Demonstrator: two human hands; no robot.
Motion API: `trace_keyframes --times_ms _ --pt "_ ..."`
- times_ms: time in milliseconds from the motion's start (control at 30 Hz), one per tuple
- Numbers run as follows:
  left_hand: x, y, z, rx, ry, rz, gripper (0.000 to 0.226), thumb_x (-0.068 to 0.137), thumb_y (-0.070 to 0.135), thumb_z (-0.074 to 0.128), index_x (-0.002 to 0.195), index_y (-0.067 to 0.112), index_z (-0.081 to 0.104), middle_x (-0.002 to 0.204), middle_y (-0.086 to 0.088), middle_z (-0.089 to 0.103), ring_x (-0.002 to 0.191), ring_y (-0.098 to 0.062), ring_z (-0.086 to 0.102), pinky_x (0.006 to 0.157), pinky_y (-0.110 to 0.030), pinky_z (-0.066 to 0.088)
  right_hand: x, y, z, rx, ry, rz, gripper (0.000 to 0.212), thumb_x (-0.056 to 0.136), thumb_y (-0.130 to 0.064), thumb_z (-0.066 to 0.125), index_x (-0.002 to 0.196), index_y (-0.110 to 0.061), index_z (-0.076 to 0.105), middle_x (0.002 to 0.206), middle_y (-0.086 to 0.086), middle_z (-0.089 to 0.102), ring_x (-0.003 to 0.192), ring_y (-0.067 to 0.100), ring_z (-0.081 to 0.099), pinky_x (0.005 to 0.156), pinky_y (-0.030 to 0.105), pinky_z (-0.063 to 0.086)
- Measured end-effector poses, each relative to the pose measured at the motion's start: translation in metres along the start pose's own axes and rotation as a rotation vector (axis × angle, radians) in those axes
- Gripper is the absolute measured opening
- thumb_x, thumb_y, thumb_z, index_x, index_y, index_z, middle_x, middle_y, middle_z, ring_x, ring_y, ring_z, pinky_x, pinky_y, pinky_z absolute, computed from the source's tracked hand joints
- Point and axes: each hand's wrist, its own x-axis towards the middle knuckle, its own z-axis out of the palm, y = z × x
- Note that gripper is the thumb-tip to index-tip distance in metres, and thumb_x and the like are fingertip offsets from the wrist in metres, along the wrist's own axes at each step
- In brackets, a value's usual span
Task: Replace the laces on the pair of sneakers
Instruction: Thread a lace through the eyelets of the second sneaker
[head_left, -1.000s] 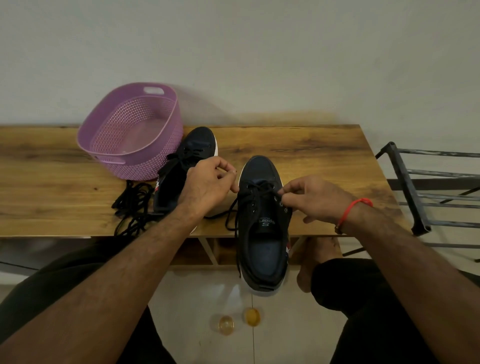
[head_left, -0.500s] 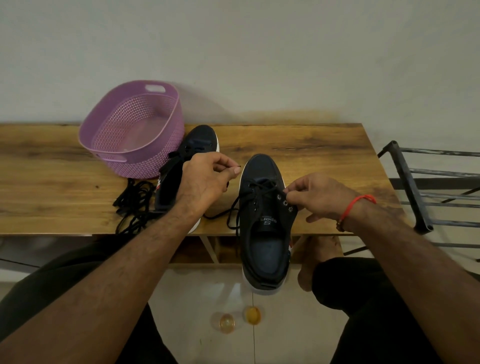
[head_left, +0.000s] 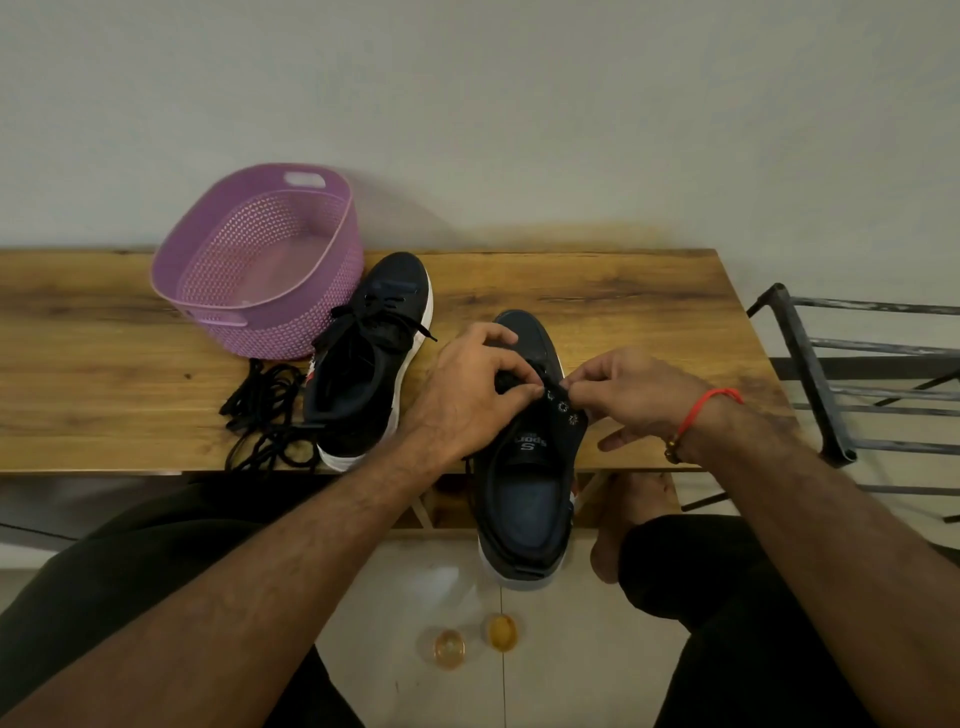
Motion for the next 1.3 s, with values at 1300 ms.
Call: trace_keyframes --times_ms 1300 --pt "-0.001 0.007 0.012 -0.043 0.036 -0.112 0.017 0.08 0.044 0.079 0.076 0.049 0.064 0.117 0.028 0.051 0.127 -0.009 0.04 0.092 -0.034 0.017 0.012 0.012 -0.006 -0.019 -0.008 -0.115 0.006 0.096 -0.022 0.064 0.097 -0.022 0.069 0.098 0.002 0.075 0.095 0.021 0.072 0.081 0.04 0.059"
